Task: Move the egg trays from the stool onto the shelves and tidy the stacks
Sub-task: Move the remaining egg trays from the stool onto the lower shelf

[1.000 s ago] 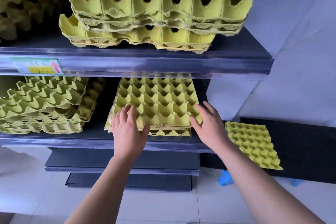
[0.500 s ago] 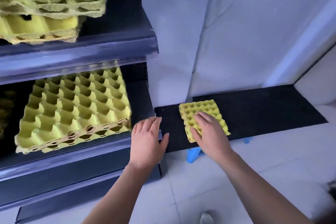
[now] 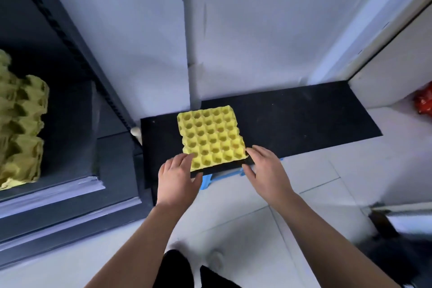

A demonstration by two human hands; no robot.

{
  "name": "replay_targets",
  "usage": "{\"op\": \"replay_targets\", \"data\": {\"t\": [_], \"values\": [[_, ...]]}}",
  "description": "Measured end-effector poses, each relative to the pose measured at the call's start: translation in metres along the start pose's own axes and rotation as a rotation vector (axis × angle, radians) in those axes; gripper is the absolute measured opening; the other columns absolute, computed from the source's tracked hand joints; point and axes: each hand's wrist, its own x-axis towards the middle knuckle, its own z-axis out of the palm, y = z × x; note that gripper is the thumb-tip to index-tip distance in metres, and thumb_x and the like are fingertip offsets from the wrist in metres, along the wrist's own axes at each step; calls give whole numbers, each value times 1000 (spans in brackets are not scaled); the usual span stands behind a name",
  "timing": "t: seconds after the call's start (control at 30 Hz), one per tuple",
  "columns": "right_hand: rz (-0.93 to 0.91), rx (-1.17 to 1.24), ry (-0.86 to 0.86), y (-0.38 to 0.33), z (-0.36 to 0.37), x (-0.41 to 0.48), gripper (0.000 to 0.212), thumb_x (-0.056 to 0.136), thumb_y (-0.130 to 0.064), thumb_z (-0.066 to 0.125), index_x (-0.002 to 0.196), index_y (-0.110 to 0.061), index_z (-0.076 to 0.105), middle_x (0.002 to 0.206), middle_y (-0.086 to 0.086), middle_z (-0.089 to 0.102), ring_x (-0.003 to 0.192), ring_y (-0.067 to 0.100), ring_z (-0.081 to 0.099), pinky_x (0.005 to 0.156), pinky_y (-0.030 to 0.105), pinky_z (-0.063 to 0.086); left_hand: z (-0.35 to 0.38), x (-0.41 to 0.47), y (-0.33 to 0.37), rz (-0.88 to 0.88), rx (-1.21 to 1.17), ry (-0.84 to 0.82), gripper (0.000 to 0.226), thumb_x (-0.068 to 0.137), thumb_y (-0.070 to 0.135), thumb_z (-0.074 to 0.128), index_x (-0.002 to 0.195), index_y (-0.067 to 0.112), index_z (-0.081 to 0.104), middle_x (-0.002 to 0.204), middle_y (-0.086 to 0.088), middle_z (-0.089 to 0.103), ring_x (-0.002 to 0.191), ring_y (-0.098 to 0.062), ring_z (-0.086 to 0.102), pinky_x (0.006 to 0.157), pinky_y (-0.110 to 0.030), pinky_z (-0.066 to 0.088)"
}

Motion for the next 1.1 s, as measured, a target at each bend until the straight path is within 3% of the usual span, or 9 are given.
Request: {"op": "replay_targets", "data": {"t": [0.27,0.5,0.73,0.9,1.1], "values": [[62,30,-133,67,54,69,37,84,-16,66,116,1,61,113,17,63,108,37,57,94,44,44,63,71,-10,-153,12,-141,55,88,33,63,139,18,48,136,-1,50,126,-24,43,107,-37,29],[140,61,-295,111,119,131,46,89,-29,57,131,-10,51,120,7,57,114,27,51,99,39,42,122,134,-37,-316,26,-339,60,89,37,61,142,21,39,142,0,42,129,-24,37,104,-38,31],[238,63,-474,145,187,168,61,94,-37,53,146,-14,30,149,12,33,139,26,28,112,34,24,187,166,-74,-457,-38,-463,85,80,42,71,146,20,23,142,-5,33,129,-26,36,103,-41,36],[275,78,-564,167,234,183,69,92,-44,53,148,-19,22,154,15,21,140,29,25,113,37,27,229,175,-92,-555,-89,-462,107,75,40,78,150,23,5,149,-7,19,135,-30,30,105,-46,36],[278,118,-575,181,273,186,75,89,-45,58,149,-24,18,152,21,14,137,36,21,111,43,28,266,171,-101,-661,-202,-354,123,70,38,82,151,31,-10,152,-8,19,137,-31,30,106,-50,36]]}}
